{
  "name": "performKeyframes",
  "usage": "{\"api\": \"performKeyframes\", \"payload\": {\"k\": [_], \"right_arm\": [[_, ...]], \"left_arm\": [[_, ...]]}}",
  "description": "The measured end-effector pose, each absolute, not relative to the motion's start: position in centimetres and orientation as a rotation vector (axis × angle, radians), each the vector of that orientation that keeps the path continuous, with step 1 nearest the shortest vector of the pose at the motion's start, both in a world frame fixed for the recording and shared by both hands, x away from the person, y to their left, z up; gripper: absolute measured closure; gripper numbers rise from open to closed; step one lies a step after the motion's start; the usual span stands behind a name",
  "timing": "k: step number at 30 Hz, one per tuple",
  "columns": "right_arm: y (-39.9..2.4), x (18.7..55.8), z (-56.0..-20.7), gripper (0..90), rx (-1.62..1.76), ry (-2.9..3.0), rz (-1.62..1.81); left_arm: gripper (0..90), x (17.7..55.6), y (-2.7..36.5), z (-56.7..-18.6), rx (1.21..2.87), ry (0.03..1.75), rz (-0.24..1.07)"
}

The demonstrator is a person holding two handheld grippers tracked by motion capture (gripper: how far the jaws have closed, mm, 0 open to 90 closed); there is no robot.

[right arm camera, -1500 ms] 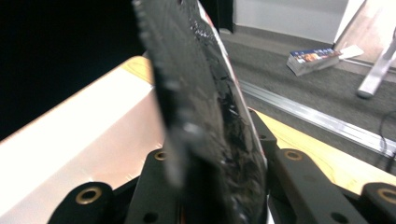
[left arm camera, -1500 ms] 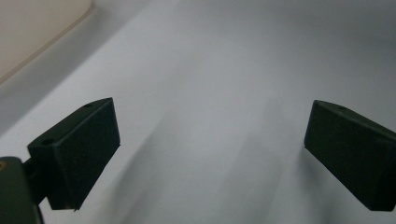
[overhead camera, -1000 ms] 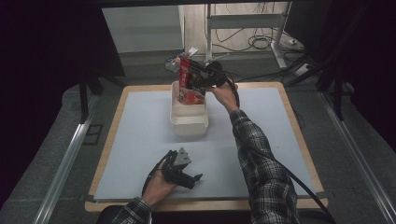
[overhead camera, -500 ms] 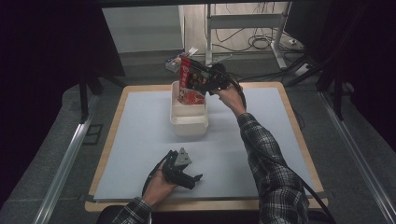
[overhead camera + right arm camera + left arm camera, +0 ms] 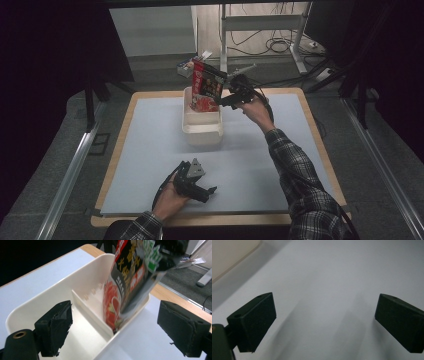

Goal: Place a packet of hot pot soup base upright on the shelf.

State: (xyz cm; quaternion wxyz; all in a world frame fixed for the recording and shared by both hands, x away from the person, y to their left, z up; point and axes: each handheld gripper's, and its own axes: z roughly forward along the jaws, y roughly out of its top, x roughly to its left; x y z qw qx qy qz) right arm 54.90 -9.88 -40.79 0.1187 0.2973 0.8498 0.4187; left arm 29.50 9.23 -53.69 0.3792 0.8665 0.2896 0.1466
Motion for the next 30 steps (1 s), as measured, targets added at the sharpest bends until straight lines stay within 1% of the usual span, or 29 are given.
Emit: {"api": "performKeyframes", "payload": {"k": [17, 30], "right_arm": [[-13.1, 50.7, -41.8, 13.2, 0.876, 2.496, 1.235], [-16.9, 45.7, -42.5, 12.6, 0.873, 2.516, 1.201]], "left_arm": [[3.4, 29.5, 9.1, -53.8, 2.221, 0.739, 0.374], [3.4, 29.5, 8.9, -53.9, 2.23, 0.729, 0.379]]}}
